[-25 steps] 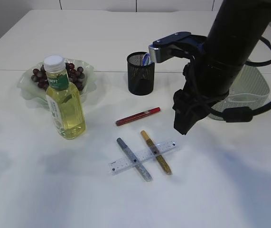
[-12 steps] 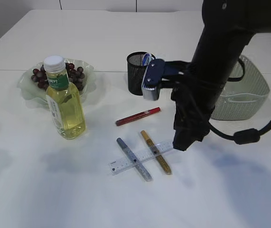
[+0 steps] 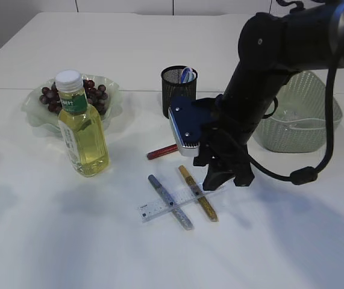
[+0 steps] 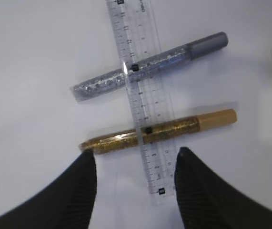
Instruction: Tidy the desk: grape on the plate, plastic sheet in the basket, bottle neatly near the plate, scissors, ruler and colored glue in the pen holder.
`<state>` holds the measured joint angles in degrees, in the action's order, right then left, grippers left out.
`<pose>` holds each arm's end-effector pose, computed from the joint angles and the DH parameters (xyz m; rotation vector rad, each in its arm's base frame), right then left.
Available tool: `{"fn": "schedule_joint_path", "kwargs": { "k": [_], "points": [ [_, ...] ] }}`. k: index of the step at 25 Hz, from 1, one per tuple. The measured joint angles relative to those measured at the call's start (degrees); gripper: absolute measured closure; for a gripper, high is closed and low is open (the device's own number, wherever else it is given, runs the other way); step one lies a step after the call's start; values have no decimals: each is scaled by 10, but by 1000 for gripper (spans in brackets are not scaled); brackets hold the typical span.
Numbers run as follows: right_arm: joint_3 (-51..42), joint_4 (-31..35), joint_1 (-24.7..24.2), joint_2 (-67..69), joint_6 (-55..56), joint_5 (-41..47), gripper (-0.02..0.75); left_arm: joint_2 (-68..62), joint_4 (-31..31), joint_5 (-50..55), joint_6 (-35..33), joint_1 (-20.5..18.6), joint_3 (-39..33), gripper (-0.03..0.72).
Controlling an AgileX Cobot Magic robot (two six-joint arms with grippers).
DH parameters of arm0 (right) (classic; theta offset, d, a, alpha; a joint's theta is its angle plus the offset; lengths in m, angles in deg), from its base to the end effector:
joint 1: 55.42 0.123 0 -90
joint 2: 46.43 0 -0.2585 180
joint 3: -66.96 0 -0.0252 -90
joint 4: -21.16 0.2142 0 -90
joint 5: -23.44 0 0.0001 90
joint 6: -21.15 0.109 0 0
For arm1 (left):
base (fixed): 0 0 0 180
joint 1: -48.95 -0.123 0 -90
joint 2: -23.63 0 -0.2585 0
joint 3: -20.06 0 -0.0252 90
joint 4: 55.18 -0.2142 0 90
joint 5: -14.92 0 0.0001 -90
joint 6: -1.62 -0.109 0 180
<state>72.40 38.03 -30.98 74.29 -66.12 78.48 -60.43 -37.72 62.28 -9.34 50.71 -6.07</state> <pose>0.3137 0.1711 0.1726 -2.2408 1.7770 0.1874 0.2249 -0.0310 0.2325 0.0803 2.7148 -0.3174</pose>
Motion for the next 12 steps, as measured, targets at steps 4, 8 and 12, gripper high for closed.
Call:
{"fn": "schedule_joint_path", "kwargs": {
  "k": [4,8,12],
  "points": [
    [0,6,6,22,-22,0,315,0,0,-2,0,0,0,256],
    [18,6,15,50,-26,-1,315,0,0,-2,0,0,0,256],
    [65,10,18,81,-30,4,315,0,0,-2,0,0,0,256]
  ]
}}
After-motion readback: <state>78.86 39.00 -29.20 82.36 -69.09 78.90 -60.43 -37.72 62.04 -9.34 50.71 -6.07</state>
